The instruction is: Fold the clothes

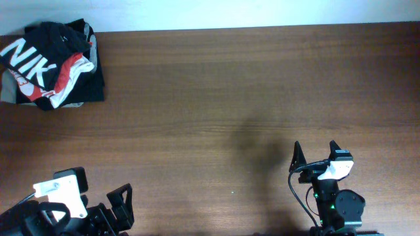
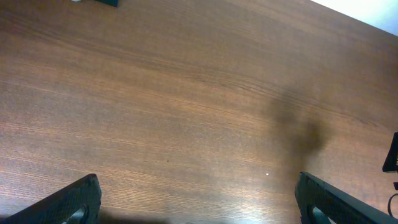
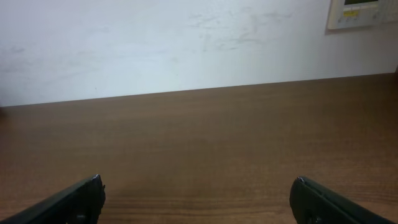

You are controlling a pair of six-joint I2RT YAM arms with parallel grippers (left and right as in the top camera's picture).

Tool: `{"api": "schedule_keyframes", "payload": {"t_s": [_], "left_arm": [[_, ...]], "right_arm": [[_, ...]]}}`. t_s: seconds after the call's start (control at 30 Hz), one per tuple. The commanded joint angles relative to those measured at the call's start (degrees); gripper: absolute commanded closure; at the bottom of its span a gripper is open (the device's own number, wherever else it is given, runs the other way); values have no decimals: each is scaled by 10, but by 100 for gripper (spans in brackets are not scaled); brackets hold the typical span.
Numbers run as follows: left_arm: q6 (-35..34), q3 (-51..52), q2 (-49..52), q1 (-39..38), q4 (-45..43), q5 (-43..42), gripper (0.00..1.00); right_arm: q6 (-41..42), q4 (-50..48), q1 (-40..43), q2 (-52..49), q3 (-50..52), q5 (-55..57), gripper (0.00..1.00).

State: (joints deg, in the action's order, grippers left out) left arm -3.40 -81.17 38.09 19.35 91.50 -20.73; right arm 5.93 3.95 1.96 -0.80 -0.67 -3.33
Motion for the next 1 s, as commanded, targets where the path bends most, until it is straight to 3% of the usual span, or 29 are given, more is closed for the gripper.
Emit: {"api": "schedule_keyframes", "payload": {"t_s": [0.0, 0.47, 0.6, 0.8, 0.97], "left_arm": [[9, 1, -2, 1, -1, 2, 1], [9, 1, -2, 1, 0, 3, 1], [-24, 14, -11, -25, -34, -16, 1], [-23, 172, -112, -95, -258, -9, 1], [-23, 415, -236, -144, -518, -8, 1]], "right_arm": [[-1, 2, 5, 4, 3, -5, 1], [-1, 2, 5, 4, 3, -5, 1], [-1, 2, 5, 4, 3, -5, 1], [-1, 2, 5, 4, 3, -5, 1], [-1, 2, 5, 4, 3, -5, 1]]}}
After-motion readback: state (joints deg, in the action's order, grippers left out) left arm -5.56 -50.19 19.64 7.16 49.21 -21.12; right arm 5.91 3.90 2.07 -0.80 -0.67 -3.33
